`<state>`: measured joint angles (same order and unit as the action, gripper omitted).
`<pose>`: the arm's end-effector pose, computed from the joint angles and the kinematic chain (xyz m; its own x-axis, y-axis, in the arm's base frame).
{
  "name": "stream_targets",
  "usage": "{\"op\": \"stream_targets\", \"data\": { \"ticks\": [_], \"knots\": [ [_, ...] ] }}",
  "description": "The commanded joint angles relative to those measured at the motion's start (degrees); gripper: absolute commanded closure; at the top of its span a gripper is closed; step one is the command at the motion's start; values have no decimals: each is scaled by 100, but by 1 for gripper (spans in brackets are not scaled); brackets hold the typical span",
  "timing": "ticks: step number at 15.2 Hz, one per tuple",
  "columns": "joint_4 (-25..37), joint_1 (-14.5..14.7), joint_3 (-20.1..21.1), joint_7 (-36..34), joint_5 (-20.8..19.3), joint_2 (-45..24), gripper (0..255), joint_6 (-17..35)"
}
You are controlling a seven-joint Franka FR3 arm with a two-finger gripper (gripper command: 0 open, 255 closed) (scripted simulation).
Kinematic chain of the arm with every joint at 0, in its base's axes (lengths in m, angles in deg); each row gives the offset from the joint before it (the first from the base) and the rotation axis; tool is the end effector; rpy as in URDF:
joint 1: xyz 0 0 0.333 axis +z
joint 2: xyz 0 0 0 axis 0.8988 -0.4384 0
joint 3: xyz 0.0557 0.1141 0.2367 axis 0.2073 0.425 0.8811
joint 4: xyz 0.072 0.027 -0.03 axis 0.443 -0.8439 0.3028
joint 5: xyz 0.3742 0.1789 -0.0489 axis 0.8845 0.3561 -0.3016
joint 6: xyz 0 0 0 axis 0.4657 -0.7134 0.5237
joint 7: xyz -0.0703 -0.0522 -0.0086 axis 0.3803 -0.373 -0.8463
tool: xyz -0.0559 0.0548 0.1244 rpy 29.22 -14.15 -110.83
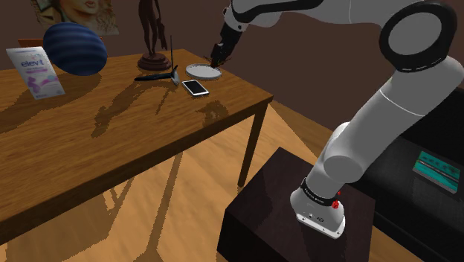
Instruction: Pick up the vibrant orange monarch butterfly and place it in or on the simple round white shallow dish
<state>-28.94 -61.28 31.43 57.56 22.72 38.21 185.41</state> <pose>0.5784 -0.0492 0.4722 0.9287 0.1661 0.3317 0.1930 -0.9800 -0.0493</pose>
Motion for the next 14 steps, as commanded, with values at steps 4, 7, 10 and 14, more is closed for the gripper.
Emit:
{"op": "stream_targets", "data": {
  "ticks": [4,7,10,14],
  "knots": [
    [1220,-132,-253,464,293,-1080,255,-222],
    [2093,-259,-339,679,496,-1786,255,-445],
    [3106,-437,-386,847,698,-2546,255,-751],
    [4840,-775,-380,958,944,-3732,255,-1352]
  ]
}}
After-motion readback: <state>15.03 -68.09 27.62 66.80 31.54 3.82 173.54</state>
